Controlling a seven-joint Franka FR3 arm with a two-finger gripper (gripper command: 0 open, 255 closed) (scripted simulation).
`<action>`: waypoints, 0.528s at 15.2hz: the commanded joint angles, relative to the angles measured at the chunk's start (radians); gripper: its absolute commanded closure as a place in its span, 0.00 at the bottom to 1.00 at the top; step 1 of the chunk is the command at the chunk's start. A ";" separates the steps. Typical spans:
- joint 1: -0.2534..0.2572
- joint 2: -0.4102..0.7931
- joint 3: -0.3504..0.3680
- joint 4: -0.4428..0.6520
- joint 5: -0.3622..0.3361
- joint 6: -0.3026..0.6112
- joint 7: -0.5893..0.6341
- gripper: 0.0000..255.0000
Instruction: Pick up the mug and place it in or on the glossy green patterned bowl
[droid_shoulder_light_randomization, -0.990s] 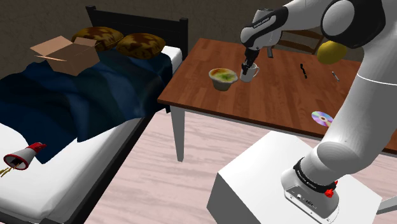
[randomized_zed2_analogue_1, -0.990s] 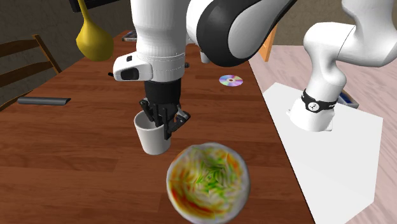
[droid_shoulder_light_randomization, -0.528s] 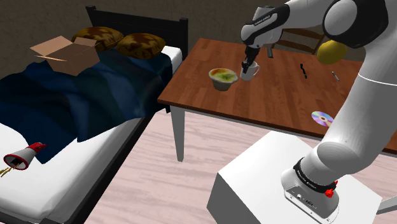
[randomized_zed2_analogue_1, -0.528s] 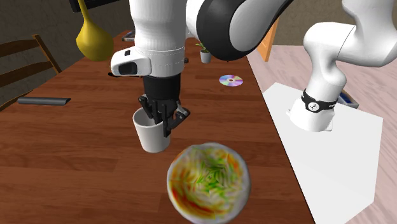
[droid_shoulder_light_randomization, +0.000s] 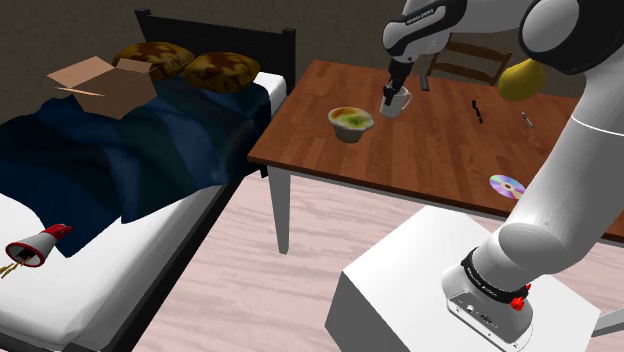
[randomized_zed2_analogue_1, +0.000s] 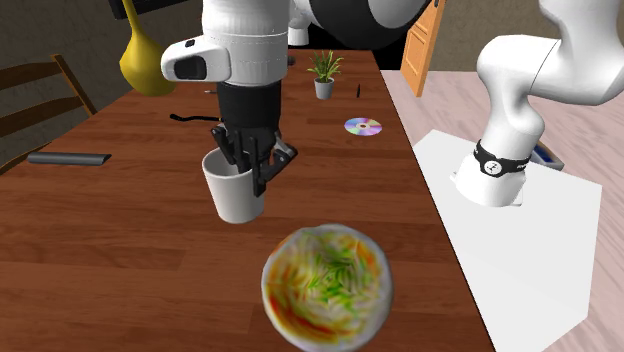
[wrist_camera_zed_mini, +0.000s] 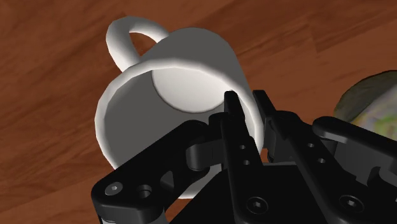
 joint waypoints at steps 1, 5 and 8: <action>0.002 -0.014 -0.002 0.012 -0.006 -0.025 0.004 1.00; 0.003 -0.032 -0.004 0.044 -0.014 -0.074 0.008 1.00; 0.004 -0.044 -0.005 0.070 -0.019 -0.111 0.011 1.00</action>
